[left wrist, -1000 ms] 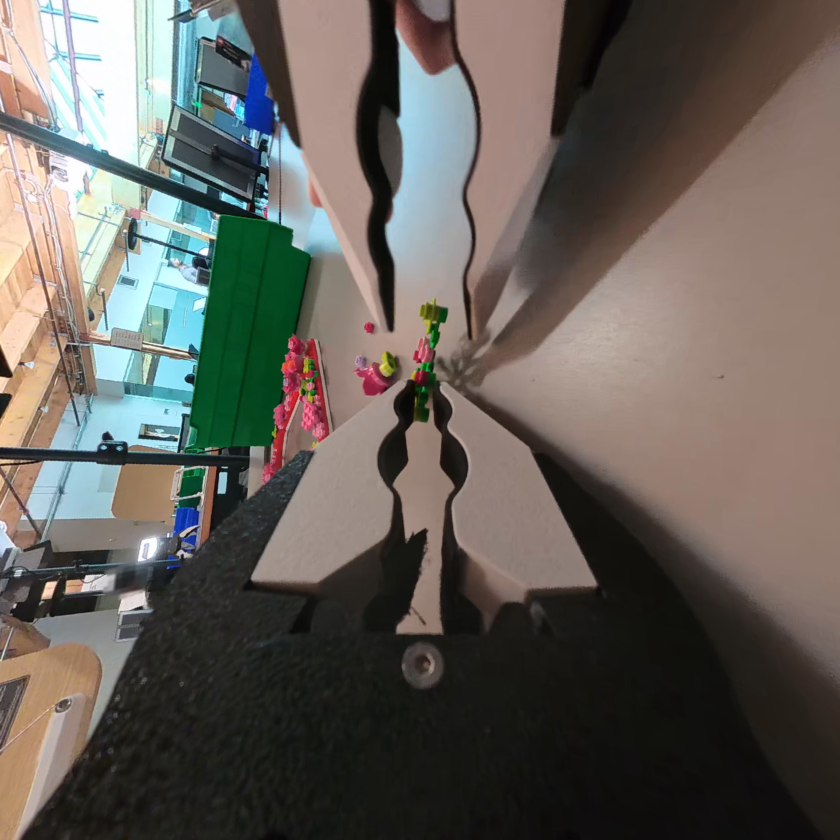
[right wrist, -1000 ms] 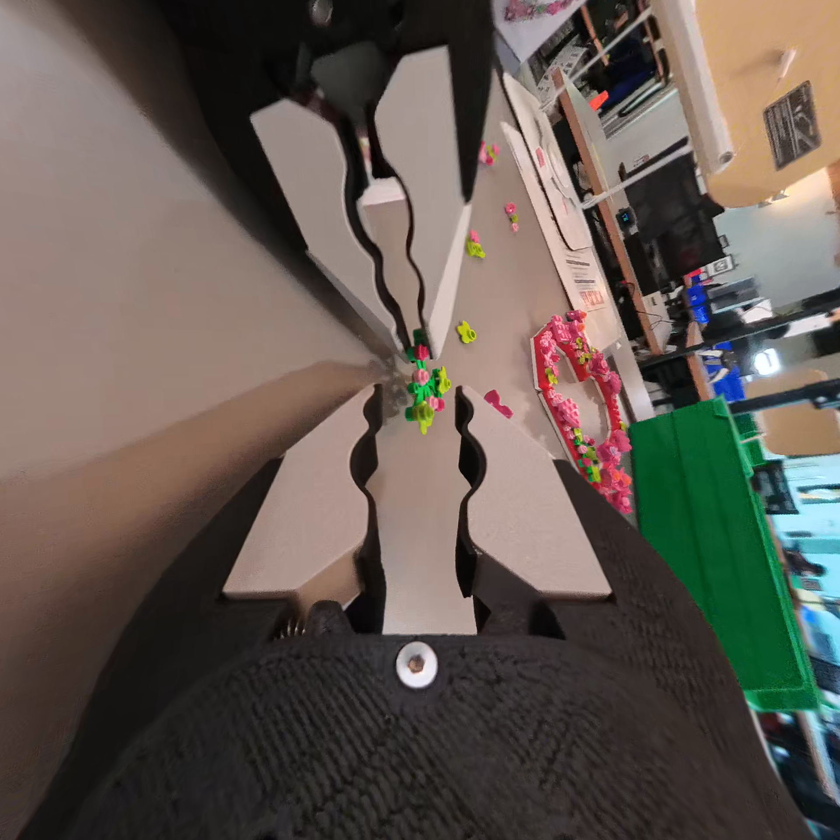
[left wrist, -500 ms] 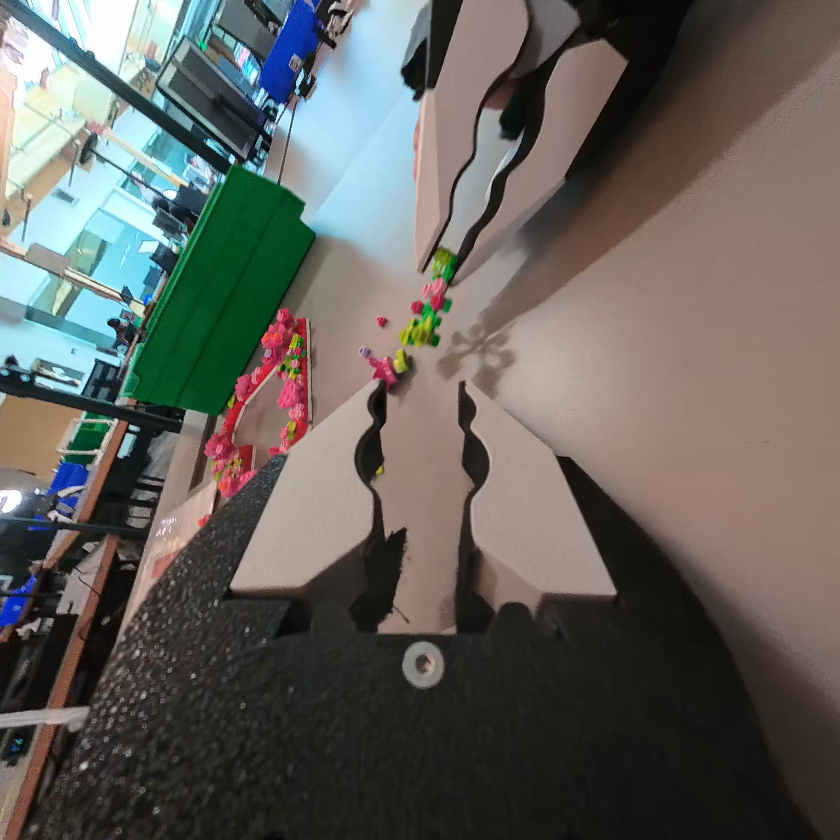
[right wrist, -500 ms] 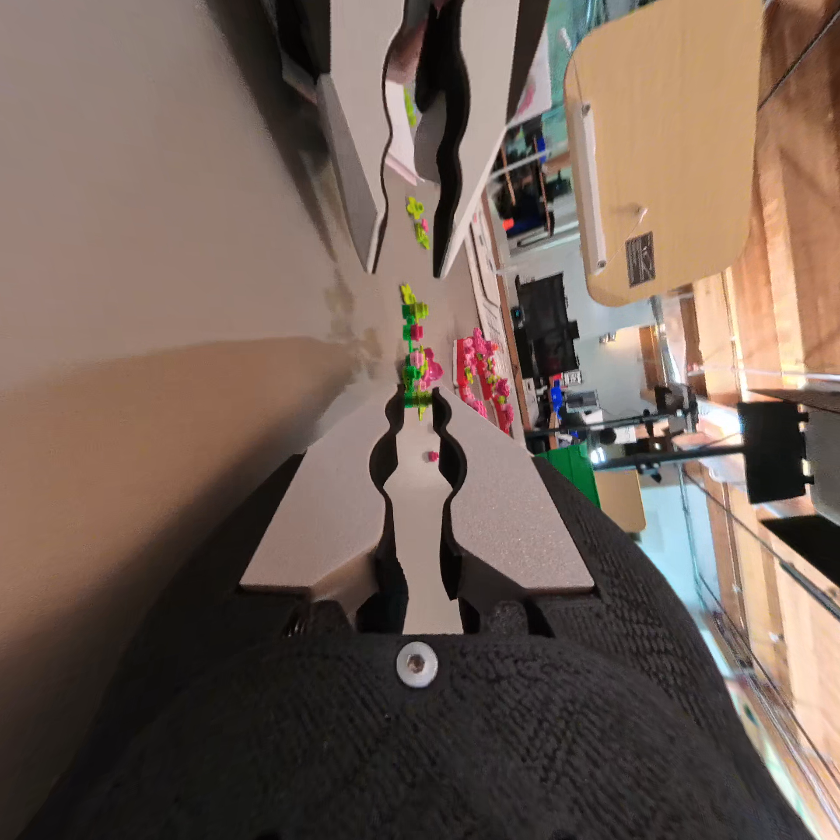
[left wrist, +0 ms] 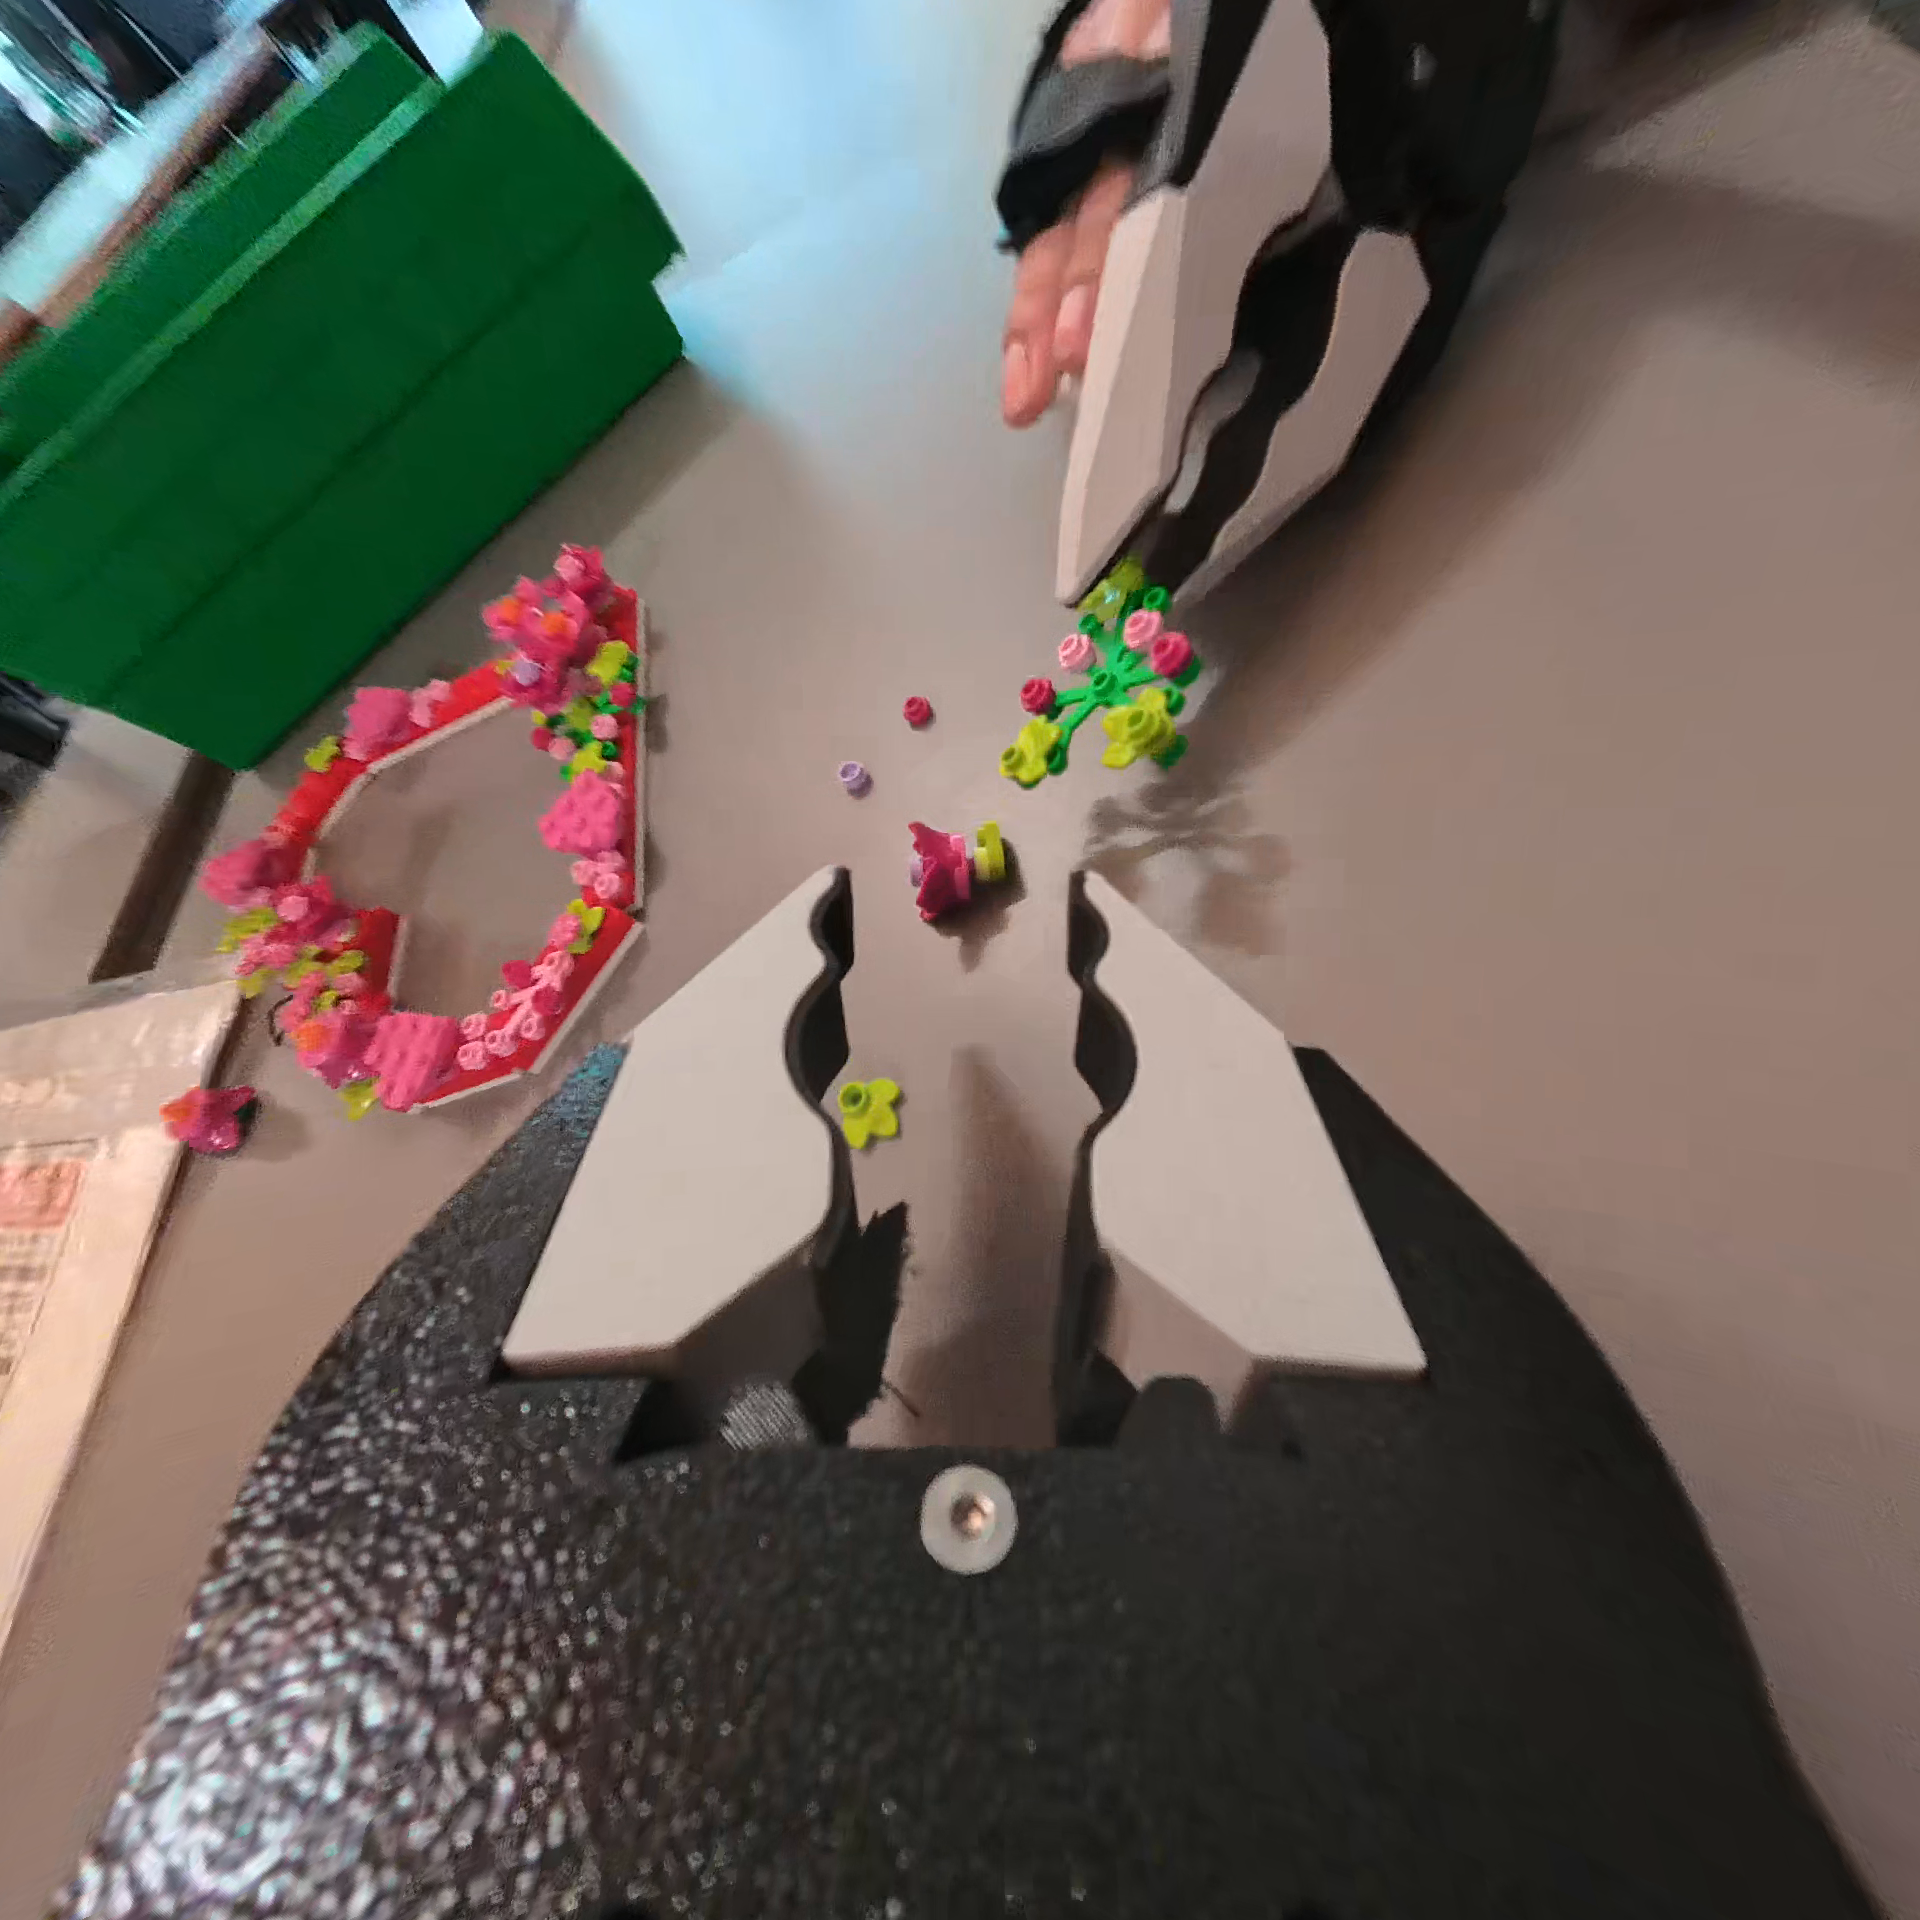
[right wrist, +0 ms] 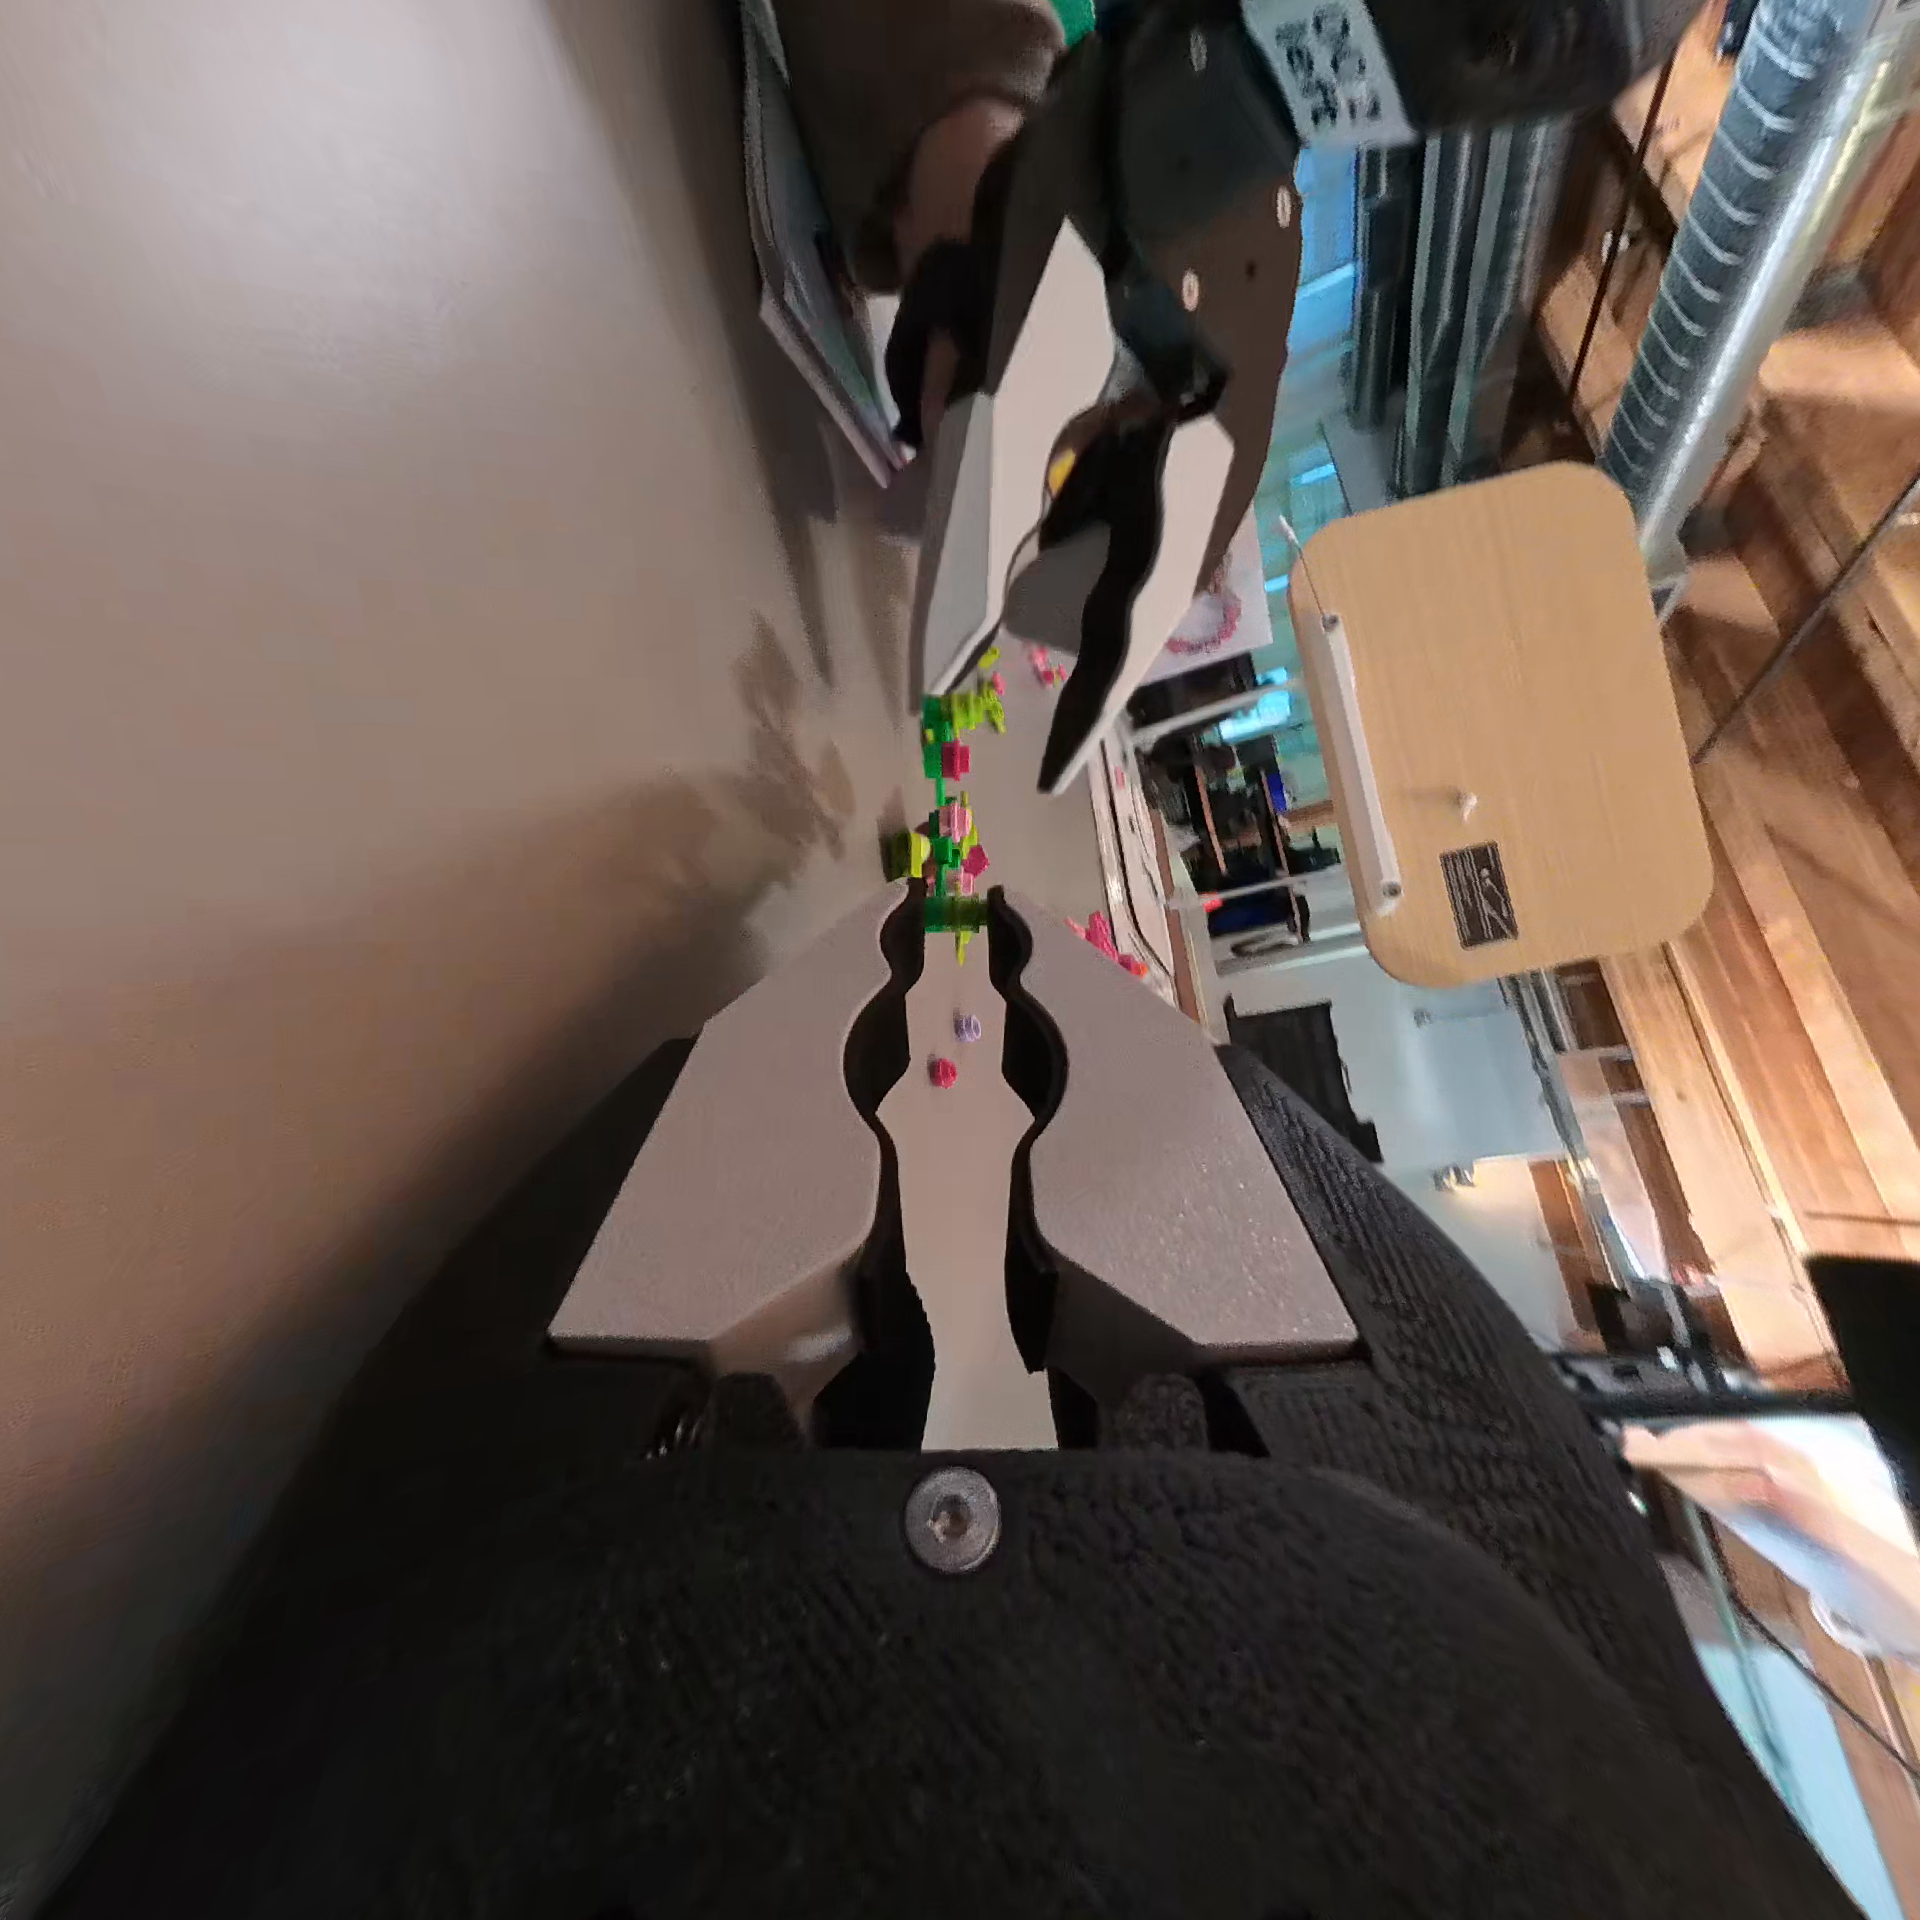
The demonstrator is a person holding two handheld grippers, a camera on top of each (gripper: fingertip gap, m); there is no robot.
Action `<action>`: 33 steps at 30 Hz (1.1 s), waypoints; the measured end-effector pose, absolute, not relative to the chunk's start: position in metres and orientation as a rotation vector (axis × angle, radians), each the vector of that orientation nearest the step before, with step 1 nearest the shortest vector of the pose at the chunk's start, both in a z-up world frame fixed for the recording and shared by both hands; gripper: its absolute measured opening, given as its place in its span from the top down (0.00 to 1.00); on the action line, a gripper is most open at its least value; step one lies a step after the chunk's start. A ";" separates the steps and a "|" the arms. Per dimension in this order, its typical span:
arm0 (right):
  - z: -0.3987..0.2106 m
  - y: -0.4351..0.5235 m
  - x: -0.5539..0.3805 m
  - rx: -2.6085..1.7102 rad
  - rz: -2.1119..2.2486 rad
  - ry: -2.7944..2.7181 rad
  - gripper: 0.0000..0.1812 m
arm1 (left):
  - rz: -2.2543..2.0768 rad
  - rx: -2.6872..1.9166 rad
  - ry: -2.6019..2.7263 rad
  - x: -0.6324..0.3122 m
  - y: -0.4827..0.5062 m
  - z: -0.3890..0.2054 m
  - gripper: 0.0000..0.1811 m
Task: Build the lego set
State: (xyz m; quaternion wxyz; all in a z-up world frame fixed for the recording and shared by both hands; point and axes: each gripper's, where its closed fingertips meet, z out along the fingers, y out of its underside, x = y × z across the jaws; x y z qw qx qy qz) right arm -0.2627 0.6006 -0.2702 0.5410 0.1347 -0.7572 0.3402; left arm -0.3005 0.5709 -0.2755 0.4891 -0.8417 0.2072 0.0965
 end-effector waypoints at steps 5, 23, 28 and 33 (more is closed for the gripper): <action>-0.271 0.604 -0.262 0.415 0.919 -1.814 0.95 | 0.302 -2.130 0.587 -0.313 0.584 -0.293 0.81; -0.282 0.606 -0.265 0.427 0.955 -1.936 0.95 | 0.395 -2.068 0.666 -0.313 0.589 -0.289 0.95; -0.286 0.606 -0.276 0.406 0.794 -1.941 0.95 | 0.411 -2.060 0.660 -0.310 0.588 -0.280 0.95; -0.288 0.604 -0.276 0.431 0.707 -1.947 0.95 | 0.409 -1.980 0.724 -0.301 0.588 -0.269 0.95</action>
